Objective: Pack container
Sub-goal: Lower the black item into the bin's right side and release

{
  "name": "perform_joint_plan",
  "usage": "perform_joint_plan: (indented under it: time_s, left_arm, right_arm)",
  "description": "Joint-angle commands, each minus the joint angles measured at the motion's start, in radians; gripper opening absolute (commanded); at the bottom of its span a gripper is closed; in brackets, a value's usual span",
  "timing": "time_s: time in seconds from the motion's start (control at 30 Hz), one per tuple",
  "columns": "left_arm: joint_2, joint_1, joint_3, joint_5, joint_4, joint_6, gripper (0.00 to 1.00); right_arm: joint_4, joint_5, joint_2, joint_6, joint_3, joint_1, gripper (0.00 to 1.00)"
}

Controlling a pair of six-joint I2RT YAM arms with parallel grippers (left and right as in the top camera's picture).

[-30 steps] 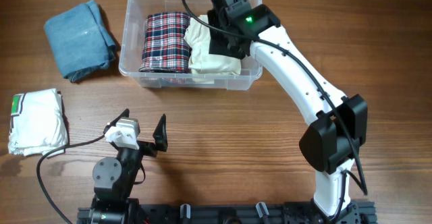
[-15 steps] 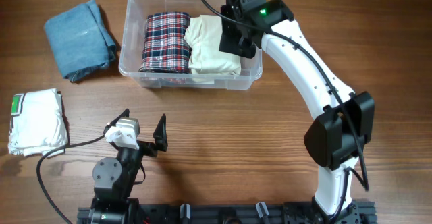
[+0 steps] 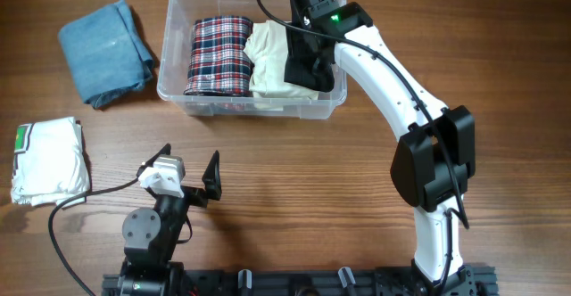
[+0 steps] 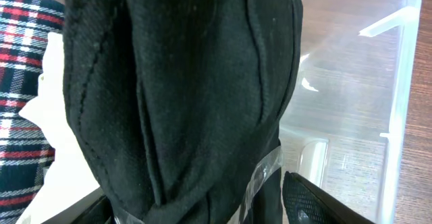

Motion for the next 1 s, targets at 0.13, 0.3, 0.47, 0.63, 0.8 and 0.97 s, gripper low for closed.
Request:
perform_joint_plan:
  time_s: [0.13, 0.3, 0.47, 0.63, 0.8, 0.97]
  left_arm:
    - [-0.003, -0.004, -0.006, -0.003, -0.002, -0.002, 1.0]
    - [-0.003, -0.004, -0.006, -0.003, -0.002, -0.002, 1.0]
    - [-0.003, -0.004, -0.006, -0.003, -0.002, -0.002, 1.0]
    - [-0.003, -0.004, -0.006, -0.003, -0.002, -0.002, 1.0]
    - [-0.003, -0.004, -0.006, -0.003, -0.002, -0.002, 1.0]
    - [-0.003, -0.004, -0.006, -0.003, -0.002, -0.002, 1.0]
  right_arm:
    - [0.011, 0.058, -0.076, -0.006, 0.023, -0.006, 0.73]
    - [0.024, 0.046, -0.118, -0.006, 0.023, -0.004, 0.6]
    - [0.028, 0.016, -0.119, -0.004, 0.023, -0.004, 0.29]
    - [0.035, 0.009, -0.108, 0.008, 0.023, -0.004, 0.09]
    - [0.038, -0.034, -0.071, 0.043, -0.019, -0.004, 0.08]
    - [0.092, -0.113, 0.019, 0.055, -0.064, -0.004, 0.09]
